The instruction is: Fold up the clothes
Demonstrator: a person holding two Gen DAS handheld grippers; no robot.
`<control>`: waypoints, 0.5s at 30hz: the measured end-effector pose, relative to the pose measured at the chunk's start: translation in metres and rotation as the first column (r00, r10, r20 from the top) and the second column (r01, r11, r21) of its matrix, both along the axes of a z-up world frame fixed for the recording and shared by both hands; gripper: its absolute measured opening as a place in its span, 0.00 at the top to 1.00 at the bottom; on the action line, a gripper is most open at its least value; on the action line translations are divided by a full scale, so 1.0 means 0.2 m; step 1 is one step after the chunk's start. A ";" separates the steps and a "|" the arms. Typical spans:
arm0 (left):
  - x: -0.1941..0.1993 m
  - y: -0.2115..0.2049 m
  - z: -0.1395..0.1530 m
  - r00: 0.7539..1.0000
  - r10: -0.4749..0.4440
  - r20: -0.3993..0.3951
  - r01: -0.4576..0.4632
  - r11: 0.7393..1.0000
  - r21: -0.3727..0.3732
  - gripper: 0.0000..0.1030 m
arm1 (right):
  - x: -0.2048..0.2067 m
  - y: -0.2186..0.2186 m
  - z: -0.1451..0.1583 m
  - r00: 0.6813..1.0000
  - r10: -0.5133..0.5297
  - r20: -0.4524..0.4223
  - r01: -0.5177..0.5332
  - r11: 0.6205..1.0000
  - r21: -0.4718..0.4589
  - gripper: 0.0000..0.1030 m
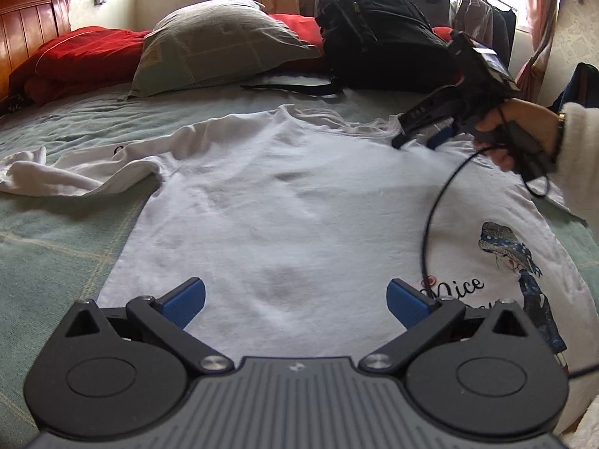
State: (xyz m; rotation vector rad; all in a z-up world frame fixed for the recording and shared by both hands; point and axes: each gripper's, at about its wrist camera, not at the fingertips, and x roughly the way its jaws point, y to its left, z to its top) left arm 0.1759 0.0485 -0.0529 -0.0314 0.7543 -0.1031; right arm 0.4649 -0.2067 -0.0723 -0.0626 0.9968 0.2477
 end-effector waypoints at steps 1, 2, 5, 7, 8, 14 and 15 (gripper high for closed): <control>0.00 0.01 0.00 1.000 0.002 -0.002 -0.002 1.000 -0.003 0.01 | 0.04 0.01 -0.01 1.000 -0.013 0.024 0.013 1.000 -0.003 0.25; 0.01 0.02 -0.01 1.000 0.004 -0.005 -0.004 1.000 -0.006 0.01 | 0.08 0.00 -0.02 0.999 -0.027 0.038 0.027 1.000 0.003 0.23; 0.01 0.03 -0.02 1.000 0.010 -0.008 -0.011 1.000 -0.011 0.01 | 0.22 -0.01 -0.04 0.996 -0.059 0.063 0.058 0.998 0.030 0.16; 0.01 0.04 -0.01 1.000 0.011 -0.006 -0.011 1.000 -0.013 0.01 | 0.26 -0.01 -0.04 0.995 -0.059 0.080 0.057 0.998 0.035 0.17; 0.01 0.04 -0.01 1.000 0.010 -0.004 -0.010 1.000 -0.014 0.01 | 0.28 -0.01 -0.04 0.994 -0.059 0.088 0.056 0.998 0.037 0.17; 0.00 0.06 0.00 1.000 0.020 0.009 -0.020 1.000 -0.019 0.01 | 0.12 -0.13 0.20 0.992 -0.073 0.100 0.053 0.980 0.191 0.16; 0.01 0.06 -0.01 1.000 0.021 0.008 -0.021 1.000 -0.018 0.01 | 0.09 -0.13 0.22 0.997 -0.037 0.064 0.022 0.975 0.222 0.15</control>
